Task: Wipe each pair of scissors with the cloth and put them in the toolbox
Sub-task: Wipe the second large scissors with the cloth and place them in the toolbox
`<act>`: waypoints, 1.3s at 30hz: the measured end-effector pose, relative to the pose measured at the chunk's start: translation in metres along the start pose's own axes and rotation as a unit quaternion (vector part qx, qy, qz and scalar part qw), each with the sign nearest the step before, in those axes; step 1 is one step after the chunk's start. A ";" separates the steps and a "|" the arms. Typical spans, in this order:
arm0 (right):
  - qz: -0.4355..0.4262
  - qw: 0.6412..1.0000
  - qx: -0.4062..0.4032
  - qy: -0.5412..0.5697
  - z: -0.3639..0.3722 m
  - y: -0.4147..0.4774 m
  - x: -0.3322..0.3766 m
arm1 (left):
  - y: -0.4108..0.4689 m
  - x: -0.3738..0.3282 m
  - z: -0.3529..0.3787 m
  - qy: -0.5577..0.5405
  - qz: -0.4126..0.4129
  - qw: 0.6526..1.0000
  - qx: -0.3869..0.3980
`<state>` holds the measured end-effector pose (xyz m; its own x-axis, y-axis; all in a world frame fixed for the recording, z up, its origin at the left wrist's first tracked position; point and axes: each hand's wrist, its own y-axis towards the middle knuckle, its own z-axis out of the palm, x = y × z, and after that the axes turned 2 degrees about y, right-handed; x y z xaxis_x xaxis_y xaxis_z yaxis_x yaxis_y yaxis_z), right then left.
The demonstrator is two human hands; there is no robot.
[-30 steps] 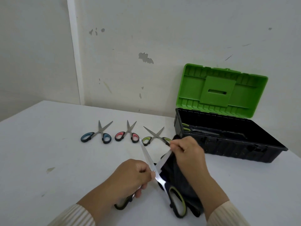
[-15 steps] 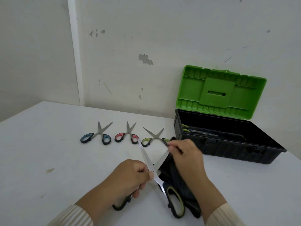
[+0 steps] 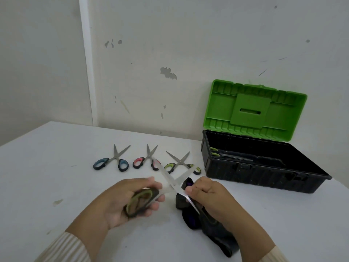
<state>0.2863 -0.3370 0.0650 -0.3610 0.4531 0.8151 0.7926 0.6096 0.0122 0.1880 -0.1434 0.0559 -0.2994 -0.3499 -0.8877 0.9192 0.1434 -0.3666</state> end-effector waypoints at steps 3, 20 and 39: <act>0.016 0.997 -0.056 0.045 0.005 0.002 -0.001 | 0.010 0.003 -0.005 -0.203 0.020 0.979 0.005; -0.056 0.978 -0.164 0.119 -0.027 0.012 -0.025 | 0.015 0.022 0.026 -0.016 0.091 0.992 -0.089; -0.196 0.962 -0.103 -0.160 0.030 0.013 0.001 | 0.020 0.034 0.044 0.135 0.103 0.984 -0.048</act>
<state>0.2814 -0.3086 0.0489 -0.7585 0.4115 0.5053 0.6334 0.6479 0.4231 0.2071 -0.1933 0.0304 -0.1778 -0.0473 -0.9829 0.9433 0.2765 -0.1840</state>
